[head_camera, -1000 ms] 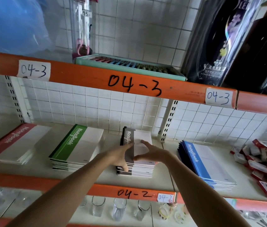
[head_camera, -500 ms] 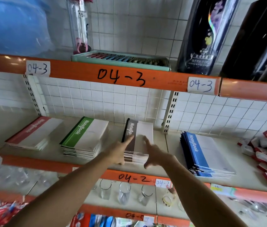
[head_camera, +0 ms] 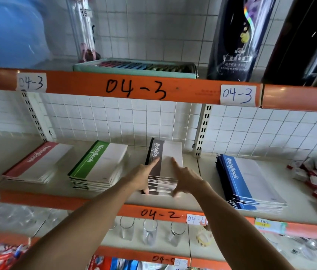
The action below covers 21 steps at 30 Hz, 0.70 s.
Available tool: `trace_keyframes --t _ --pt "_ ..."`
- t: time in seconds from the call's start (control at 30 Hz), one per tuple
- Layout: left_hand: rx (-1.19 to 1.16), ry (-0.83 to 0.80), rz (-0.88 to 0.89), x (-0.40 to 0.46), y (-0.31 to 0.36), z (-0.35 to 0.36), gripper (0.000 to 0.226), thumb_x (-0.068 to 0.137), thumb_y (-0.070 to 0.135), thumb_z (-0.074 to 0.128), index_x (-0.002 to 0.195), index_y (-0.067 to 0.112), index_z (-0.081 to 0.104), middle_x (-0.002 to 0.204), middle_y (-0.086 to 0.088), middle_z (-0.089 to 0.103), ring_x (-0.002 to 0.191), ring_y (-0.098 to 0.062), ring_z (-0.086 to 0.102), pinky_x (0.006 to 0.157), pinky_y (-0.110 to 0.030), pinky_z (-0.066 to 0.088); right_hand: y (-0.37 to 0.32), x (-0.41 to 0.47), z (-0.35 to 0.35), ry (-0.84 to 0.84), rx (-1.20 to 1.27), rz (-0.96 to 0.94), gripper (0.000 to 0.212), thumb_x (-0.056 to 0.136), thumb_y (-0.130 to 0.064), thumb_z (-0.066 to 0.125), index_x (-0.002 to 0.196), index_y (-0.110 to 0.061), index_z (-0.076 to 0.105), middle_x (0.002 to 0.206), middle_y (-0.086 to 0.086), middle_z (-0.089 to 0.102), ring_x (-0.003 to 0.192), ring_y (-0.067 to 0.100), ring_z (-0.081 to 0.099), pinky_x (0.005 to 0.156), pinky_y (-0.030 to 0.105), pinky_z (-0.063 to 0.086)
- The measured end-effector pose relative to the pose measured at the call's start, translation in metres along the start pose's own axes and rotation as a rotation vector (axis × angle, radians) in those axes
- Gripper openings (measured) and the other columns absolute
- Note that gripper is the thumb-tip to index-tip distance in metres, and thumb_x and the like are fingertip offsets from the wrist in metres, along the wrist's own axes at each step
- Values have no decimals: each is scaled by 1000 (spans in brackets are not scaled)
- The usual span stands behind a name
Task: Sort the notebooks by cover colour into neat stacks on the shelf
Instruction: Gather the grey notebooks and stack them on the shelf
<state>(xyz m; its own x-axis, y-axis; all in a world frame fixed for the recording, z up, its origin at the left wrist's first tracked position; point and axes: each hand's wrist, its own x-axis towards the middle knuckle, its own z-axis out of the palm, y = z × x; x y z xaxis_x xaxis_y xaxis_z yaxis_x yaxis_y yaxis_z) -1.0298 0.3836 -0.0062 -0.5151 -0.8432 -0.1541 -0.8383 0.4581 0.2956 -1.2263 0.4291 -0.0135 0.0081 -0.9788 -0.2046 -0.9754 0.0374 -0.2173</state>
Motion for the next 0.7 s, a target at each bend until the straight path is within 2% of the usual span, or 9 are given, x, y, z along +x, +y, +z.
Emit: trace_keyframes --t 0.1,0.2,0.3,0.47,0.53,0.63,0.7 --pt "44 -25 22 8 -2 -3 134 67 4 86 155 37 -9 64 -1 52 51 -8 49 42 -19 34 3 4 0 30 -54 -17 149 59 -48 91 151 -25 -25 124 20 62 107 35 63 92 47 52" --pt "83 -7 27 15 -4 -1 135 68 9 86 155 35 -14 67 -3 56 55 -13 56 48 -27 45 2 5 0 65 -84 -52 147 63 -49 88 151 -20 -26 130 18 59 112 35 61 94 47 51" --pt "106 5 0 25 -8 0 136 66 13 89 155 37 -10 71 -4 55 61 -19 58 59 -32 52 2 13 -1 79 -94 -43 141 67 -47 86 153 -17 -23 128 16 60 111 33 61 92 45 51" --pt "86 74 -34 37 -11 -2 129 65 -1 83 156 41 2 60 -2 50 54 -18 55 56 -31 53 -2 29 1 105 -49 1 137 69 -44 86 154 -19 -19 129 16 60 111 34 61 94 44 50" --pt "92 51 -24 40 -12 -4 129 66 -1 83 156 41 2 66 -8 58 61 -22 60 60 -30 50 -1 33 -1 86 -47 -1 137 70 -43 86 155 -19 -18 132 17 59 114 35 60 95 43 49" --pt "86 33 -27 42 -13 -7 127 69 -2 82 157 40 1 84 -16 67 79 -28 69 74 -34 49 -1 34 -5 64 -44 14 137 69 -41 87 155 -20 -18 132 20 58 117 37 59 97 43 48" --pt "62 -3 -15 42 -12 -11 129 69 1 85 156 38 -2 88 -15 66 84 -28 68 72 -34 48 -3 34 -5 64 -39 24 138 68 -41 87 155 -22 -19 131 20 59 117 37 59 97 43 48"
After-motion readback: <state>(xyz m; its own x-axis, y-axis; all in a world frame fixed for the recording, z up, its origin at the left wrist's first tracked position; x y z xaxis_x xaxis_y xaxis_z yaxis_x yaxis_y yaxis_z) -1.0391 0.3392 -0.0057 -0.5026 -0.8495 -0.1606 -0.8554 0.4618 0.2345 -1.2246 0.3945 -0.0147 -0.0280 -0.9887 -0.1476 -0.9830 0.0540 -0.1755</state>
